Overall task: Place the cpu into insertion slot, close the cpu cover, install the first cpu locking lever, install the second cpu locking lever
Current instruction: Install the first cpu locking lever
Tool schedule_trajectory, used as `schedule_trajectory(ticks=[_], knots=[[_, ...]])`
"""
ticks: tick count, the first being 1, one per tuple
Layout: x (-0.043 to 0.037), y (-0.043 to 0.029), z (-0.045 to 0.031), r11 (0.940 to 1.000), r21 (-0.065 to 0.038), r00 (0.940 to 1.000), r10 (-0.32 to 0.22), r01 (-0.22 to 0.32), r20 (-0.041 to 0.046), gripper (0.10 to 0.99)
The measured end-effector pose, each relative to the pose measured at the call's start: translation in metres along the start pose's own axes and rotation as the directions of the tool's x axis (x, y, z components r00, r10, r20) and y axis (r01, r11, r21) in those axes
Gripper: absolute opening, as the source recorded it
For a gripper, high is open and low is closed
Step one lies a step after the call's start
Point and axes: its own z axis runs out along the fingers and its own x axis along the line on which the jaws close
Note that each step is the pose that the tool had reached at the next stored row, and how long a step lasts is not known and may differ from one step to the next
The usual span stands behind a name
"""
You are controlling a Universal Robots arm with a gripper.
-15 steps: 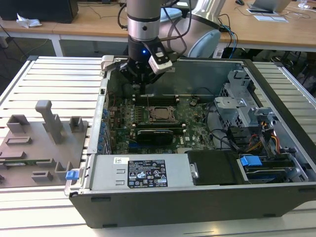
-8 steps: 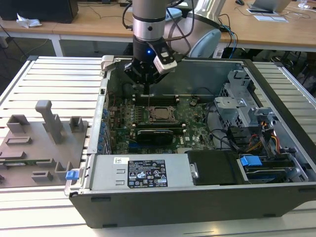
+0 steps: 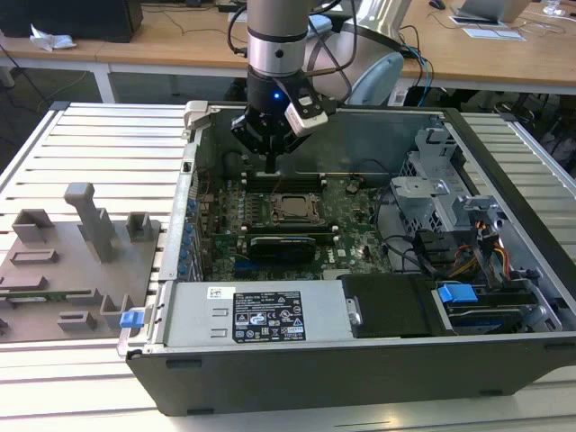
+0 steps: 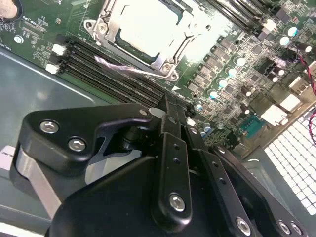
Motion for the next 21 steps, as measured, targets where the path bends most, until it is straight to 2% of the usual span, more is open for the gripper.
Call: schedule_trajectory(ticks=[21], knots=[[-0.0011, -0.0001, 0.022, 1.0, 0.0, 1.0, 0.0, 0.0, -0.001, 0.106]])
